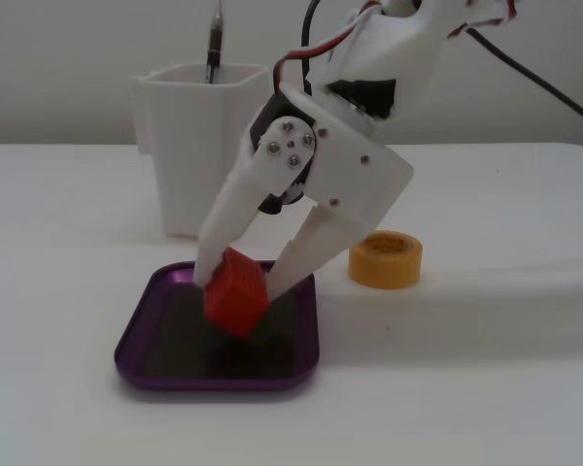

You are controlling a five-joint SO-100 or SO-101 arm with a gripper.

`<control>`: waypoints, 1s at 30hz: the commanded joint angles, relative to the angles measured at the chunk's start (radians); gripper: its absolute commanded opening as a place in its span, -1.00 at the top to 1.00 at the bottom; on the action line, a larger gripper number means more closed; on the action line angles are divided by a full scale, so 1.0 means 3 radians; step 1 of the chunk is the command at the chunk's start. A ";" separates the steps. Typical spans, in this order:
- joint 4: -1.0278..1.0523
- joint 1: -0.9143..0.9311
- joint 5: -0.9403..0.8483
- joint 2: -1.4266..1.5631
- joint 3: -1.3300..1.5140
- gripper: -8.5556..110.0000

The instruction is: Pick up the red cube and place it in the box.

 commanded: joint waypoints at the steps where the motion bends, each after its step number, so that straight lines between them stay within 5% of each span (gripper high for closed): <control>1: -0.0046 -0.0153 0.0010 0.0046 -0.0153 0.86; 30: -0.0061 -0.0261 -0.0015 -0.0005 -0.0153 0.86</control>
